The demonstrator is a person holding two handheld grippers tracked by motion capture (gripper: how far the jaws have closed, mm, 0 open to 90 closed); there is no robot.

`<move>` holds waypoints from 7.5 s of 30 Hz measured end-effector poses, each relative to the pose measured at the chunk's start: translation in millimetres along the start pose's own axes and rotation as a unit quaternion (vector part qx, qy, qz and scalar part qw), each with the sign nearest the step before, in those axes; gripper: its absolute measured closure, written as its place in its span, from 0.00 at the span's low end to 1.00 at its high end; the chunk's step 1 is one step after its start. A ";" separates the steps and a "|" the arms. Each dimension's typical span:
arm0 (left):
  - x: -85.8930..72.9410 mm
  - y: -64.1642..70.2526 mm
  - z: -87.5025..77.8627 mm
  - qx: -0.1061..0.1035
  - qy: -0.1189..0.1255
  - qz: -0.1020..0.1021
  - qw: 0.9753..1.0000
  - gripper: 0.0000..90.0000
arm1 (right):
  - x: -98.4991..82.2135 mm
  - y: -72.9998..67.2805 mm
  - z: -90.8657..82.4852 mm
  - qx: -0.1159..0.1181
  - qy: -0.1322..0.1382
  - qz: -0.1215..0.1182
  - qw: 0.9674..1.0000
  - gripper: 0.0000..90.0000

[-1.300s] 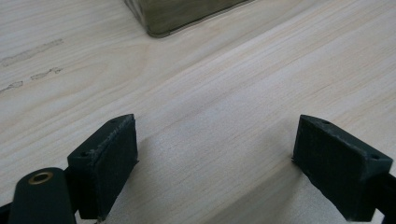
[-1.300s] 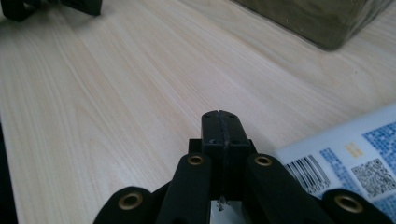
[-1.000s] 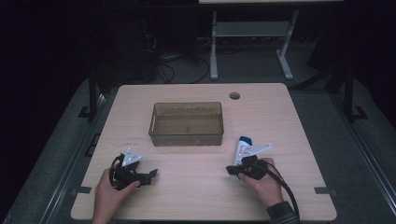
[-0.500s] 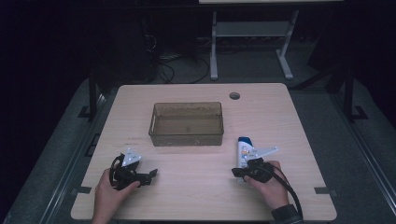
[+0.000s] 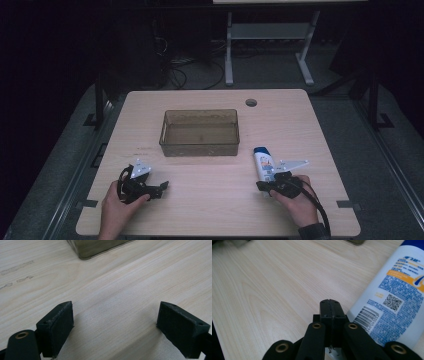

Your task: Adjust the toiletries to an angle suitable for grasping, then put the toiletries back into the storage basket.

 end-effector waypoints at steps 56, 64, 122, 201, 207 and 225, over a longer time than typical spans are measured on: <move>-0.1 0.2 -0.1 0.000 0.000 -0.001 1.000 0.14 | -57.6 43.3 -37.8 -0.056 0.003 0.078 0.995 1.00; -0.1 0.2 -0.1 0.000 0.000 -0.001 1.000 0.14 | -51.0 39.8 -41.3 -0.053 0.013 0.071 0.996 1.00; 0.0 0.4 0.0 0.000 0.001 -0.002 1.000 0.14 | 6.3 64.6 -48.0 -0.085 0.031 0.004 0.996 0.38; -0.2 0.2 -0.3 0.000 -0.002 -0.001 1.000 0.14 | 61.0 79.3 23.6 -0.046 -0.152 -0.050 0.986 0.36; -0.2 0.2 -0.3 0.000 -0.002 -0.001 1.000 0.14 | 59.7 77.5 17.6 -0.040 -0.138 -0.044 0.989 0.37; 0.0 0.4 0.0 0.000 0.001 -0.002 1.000 0.14 | 48.8 70.8 -13.9 -0.031 -0.050 -0.021 0.998 0.37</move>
Point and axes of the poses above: each handheld gripper's, and its own axes: z roughly forward along the jaws, x roughly out of its top, y roughly to its right, the point moved 4 cm from there along z, roughly forward along the jaws, and after that the axes turned 14 degrees about -y, right-handed, at the moved point
